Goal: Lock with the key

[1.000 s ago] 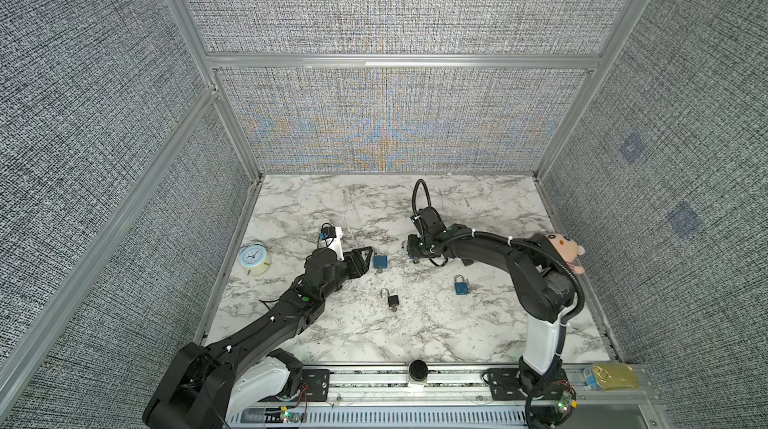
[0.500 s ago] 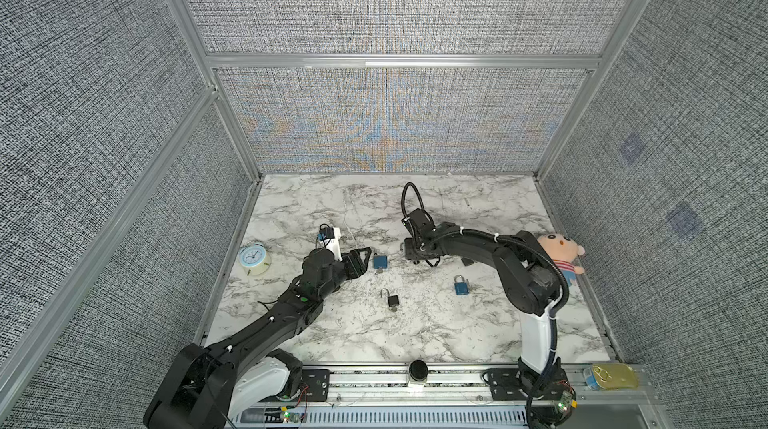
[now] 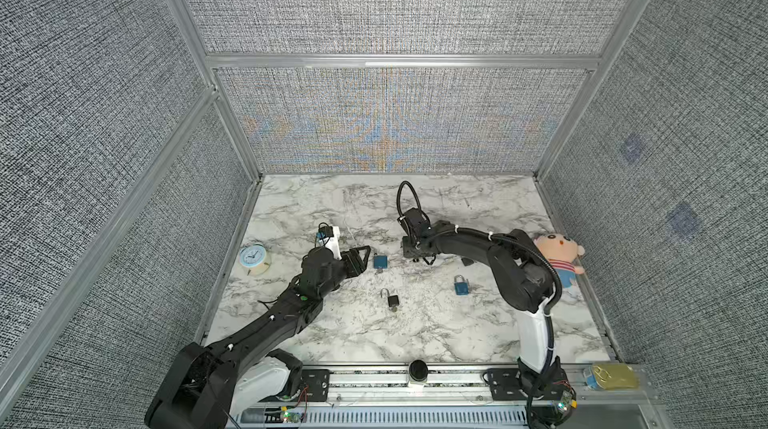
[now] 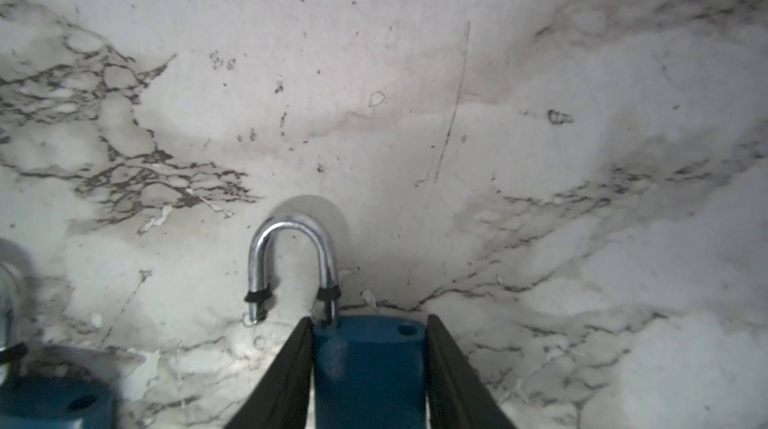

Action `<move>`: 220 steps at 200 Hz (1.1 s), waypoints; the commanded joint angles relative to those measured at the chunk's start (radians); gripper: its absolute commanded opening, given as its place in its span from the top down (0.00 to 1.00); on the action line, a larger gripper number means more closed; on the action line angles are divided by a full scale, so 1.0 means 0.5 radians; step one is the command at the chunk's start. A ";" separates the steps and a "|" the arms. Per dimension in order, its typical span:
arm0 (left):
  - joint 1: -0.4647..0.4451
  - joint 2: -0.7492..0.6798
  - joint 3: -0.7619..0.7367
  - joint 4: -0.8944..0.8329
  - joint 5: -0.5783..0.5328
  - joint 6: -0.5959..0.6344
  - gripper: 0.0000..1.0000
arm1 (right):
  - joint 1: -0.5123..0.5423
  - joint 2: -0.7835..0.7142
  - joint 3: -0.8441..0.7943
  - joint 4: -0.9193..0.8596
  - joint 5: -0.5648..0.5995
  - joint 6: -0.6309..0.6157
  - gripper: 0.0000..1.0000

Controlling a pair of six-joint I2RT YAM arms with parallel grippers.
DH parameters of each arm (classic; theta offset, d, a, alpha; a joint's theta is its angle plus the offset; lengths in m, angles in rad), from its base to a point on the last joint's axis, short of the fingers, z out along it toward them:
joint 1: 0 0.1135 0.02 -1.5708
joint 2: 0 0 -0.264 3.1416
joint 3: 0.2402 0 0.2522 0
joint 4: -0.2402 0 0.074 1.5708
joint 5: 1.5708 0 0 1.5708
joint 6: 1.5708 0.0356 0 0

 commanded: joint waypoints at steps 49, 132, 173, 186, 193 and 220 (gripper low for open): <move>0.006 -0.002 0.012 0.038 0.039 -0.008 0.37 | 0.012 0.061 0.024 -0.237 0.063 -0.008 0.57; 0.010 0.007 0.136 -0.231 0.004 0.064 0.37 | 0.028 -0.083 -0.076 -0.101 0.001 -0.015 0.71; 0.010 0.163 0.222 -0.235 0.191 0.108 0.38 | 0.030 -0.250 -0.176 -0.019 -0.091 -0.040 0.71; 0.012 0.230 0.247 -0.213 0.255 0.115 0.38 | 0.030 -0.312 -0.210 -0.006 -0.125 -0.047 0.70; 0.010 0.264 0.254 -0.184 0.292 0.112 0.38 | 0.032 -0.344 -0.231 0.001 -0.144 -0.049 0.71; 0.012 0.398 0.256 -0.024 0.421 0.076 0.38 | 0.048 -0.474 -0.316 0.029 -0.219 -0.056 0.70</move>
